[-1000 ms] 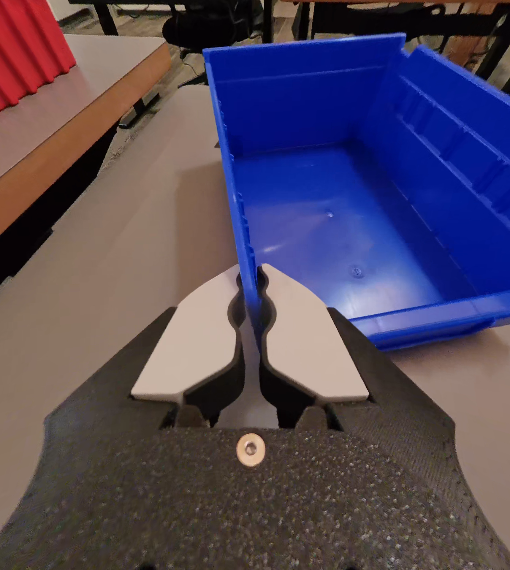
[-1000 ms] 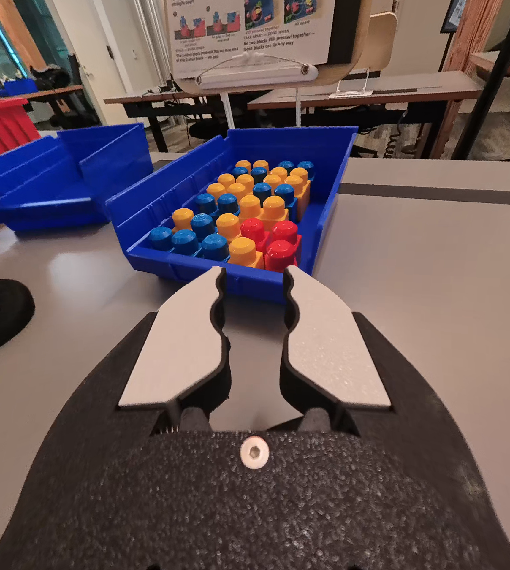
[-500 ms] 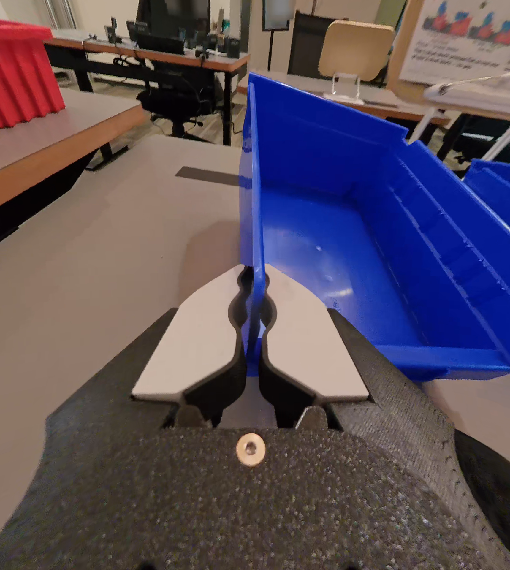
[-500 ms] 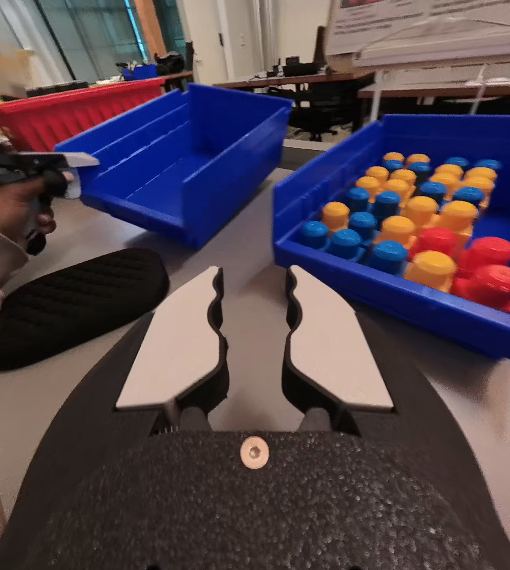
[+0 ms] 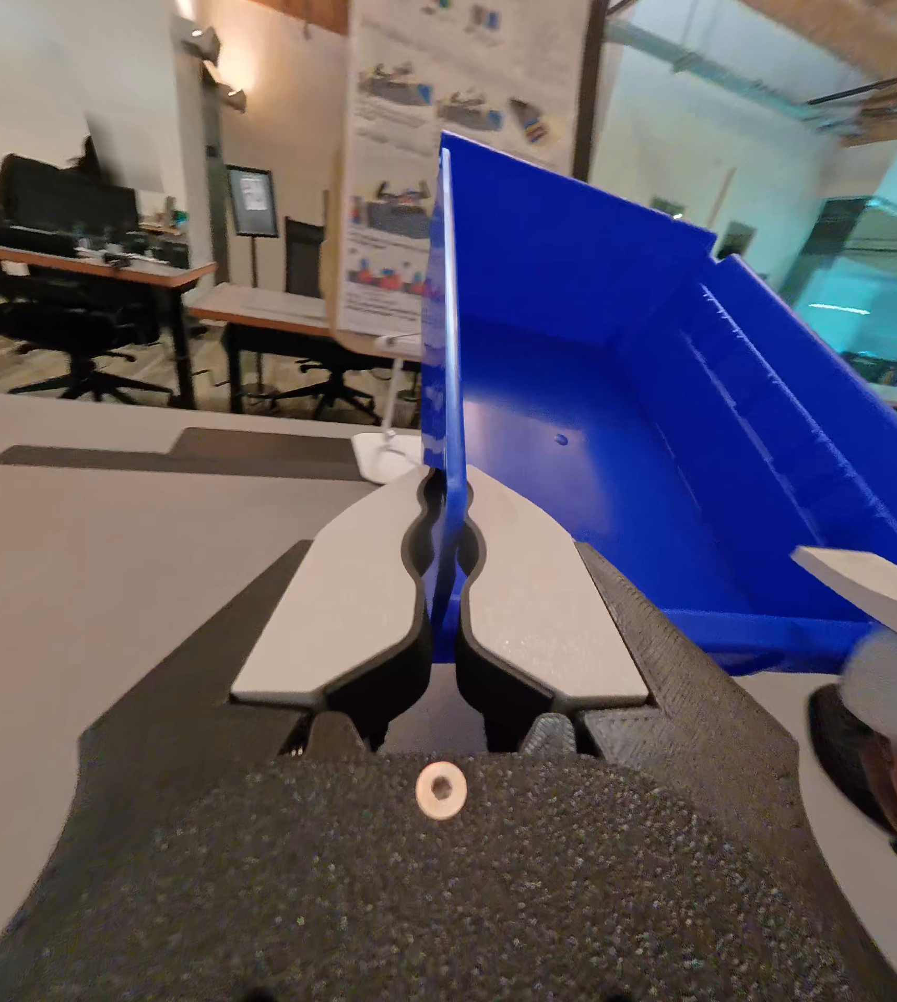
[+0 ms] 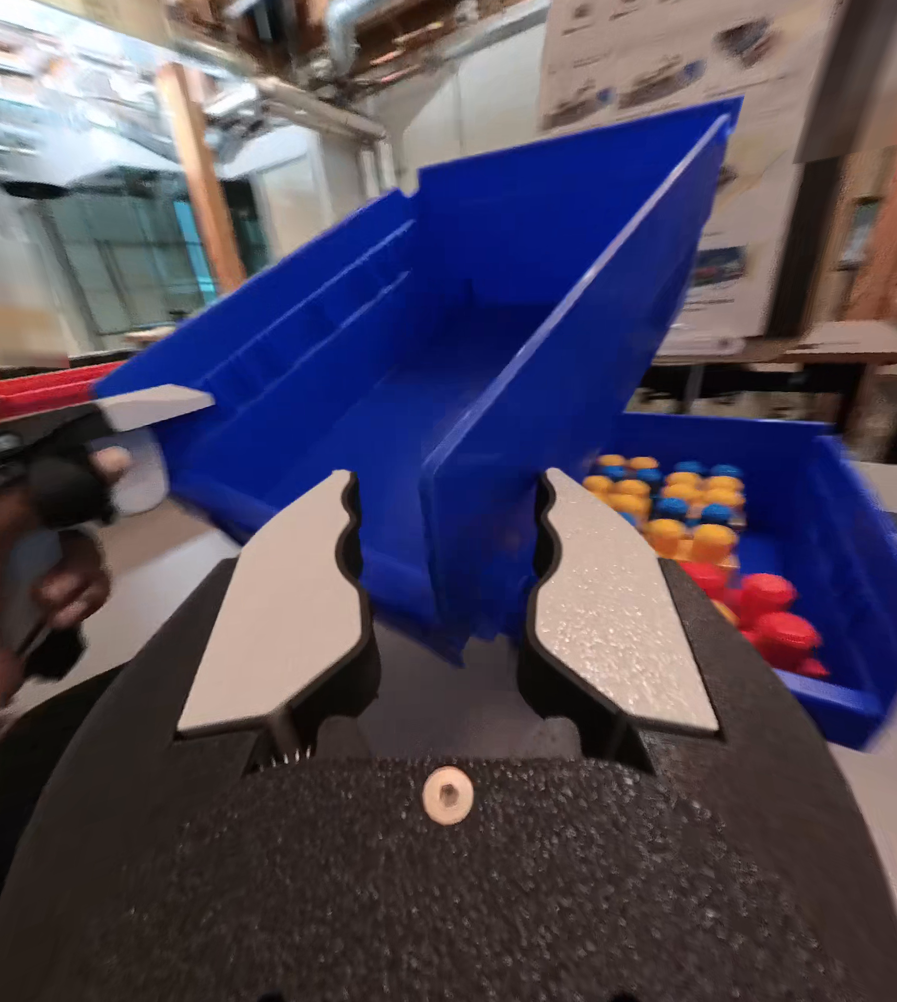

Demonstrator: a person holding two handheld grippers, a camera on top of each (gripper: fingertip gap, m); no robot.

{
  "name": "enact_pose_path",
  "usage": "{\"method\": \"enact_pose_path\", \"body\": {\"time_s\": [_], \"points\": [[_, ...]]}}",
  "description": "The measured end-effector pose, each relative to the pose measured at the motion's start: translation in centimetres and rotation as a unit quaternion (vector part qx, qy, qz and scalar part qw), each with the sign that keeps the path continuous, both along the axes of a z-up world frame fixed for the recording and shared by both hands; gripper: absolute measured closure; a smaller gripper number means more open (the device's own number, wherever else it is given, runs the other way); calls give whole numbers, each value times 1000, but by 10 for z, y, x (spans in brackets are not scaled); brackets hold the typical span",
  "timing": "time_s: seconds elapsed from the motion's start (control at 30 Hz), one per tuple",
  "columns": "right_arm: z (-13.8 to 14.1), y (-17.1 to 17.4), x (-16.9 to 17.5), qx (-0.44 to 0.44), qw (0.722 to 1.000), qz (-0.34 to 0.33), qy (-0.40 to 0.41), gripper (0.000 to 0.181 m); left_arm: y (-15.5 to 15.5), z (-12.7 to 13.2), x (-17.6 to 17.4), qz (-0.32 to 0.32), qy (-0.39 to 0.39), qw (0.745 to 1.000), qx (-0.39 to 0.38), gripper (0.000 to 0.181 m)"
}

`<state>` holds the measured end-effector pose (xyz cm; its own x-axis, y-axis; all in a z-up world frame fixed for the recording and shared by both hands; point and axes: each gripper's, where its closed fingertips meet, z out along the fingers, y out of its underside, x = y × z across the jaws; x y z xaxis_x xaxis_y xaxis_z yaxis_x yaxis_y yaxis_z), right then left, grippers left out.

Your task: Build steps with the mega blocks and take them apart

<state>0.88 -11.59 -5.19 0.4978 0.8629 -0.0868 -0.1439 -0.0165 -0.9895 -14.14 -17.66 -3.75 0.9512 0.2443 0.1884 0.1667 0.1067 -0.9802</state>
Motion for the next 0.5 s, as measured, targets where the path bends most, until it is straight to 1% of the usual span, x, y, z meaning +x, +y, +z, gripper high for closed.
{"method": "enact_pose_path", "body": {"time_s": [0.03,0.07,0.1,0.13,0.17,0.2,0.33,0.43,0.5], "points": [[5,10,10,9,999,-32,-7,121,5,4,12,-11,3,1000,7,176],[9,16,19,17,999,-40,-13,121,8,9,22,-15,8,1000,16,176],[11,23,28,11,999,-42,-15,126,12,13,30,-16,18,999,24,174],[13,30,38,8,999,-49,-20,138,14,18,37,-19,26,999,33,172],[16,40,50,19,997,-74,-28,157,18,23,46,-28,32,998,42,169],[19,48,59,37,994,-93,-37,164,22,27,56,-39,36,997,49,166],[34,84,92,32,987,-151,-35,178,38,36,97,-67,74,993,61,159],[47,105,113,45,984,-166,-38,179,50,36,125,-106,73,990,66,153],[50,118,124,44,983,-173,-40,178,56,36,138,-136,64,986,67,154]]}}
